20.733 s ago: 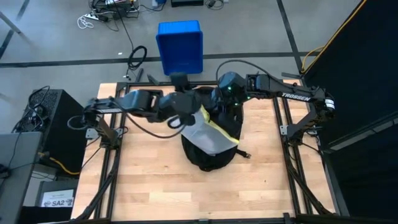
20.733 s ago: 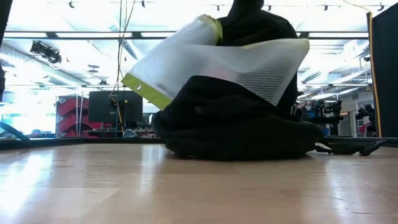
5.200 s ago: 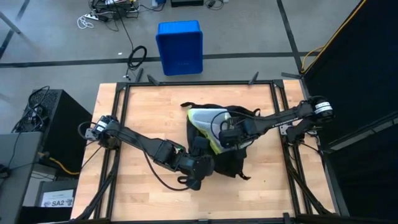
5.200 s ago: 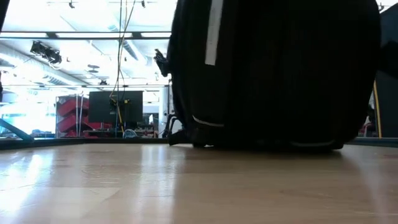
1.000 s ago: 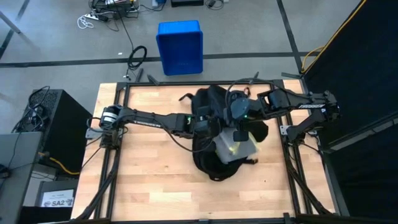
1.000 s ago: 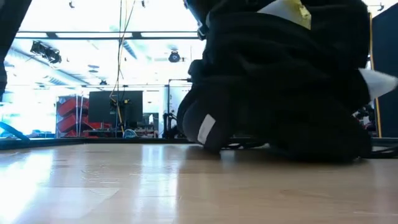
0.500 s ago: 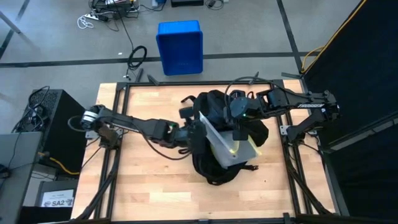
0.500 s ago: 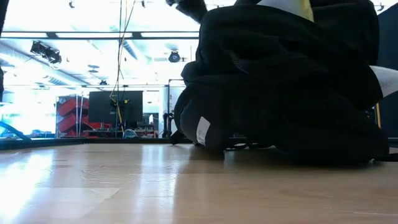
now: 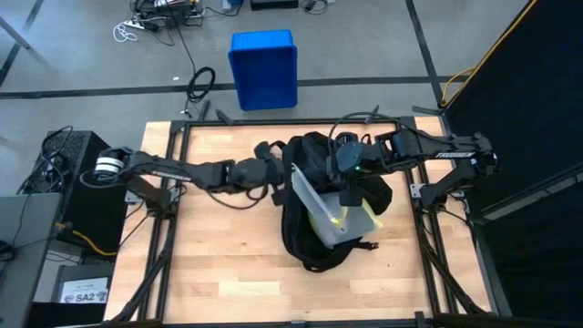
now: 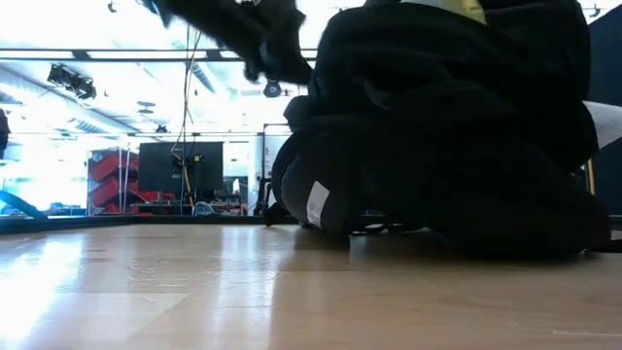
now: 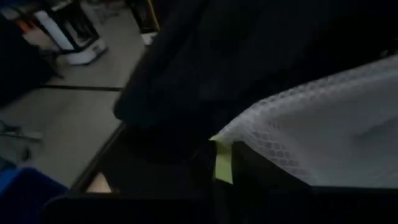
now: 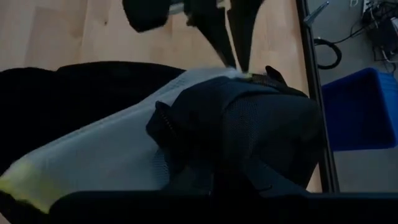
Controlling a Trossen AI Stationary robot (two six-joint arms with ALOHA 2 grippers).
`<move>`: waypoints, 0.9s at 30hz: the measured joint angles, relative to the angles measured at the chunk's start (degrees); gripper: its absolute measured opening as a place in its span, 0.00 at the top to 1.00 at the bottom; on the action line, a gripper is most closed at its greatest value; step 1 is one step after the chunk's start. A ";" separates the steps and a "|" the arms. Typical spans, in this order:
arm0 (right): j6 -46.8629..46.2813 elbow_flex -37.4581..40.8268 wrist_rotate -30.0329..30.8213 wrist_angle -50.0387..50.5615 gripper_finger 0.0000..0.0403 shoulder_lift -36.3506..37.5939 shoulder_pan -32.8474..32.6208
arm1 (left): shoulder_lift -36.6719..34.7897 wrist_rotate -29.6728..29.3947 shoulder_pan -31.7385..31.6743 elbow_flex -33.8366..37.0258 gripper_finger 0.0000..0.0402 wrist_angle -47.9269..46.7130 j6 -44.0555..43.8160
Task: Unpack backpack
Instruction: Put the white zip bag into the black backpack
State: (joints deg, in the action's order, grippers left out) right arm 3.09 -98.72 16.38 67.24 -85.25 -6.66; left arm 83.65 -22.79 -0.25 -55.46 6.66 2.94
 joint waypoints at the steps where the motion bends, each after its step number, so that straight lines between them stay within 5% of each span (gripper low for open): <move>1: 0.00 0.00 -0.08 -0.08 1.00 0.00 0.08 | 0.29 2.05 -0.26 -0.01 0.94 1.44 0.04; 11: -0.90 0.02 -0.62 -3.16 1.00 0.00 2.58 | 2.94 15.01 0.30 -0.17 0.94 9.09 3.43; 27: -3.08 0.02 -1.11 -5.75 1.00 -5.86 5.27 | 3.51 23.91 6.38 -0.22 0.94 13.09 11.67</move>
State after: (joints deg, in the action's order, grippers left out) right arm 0.01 -98.70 15.28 61.49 -91.12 -1.39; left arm 87.15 1.13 6.13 -55.68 19.75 14.61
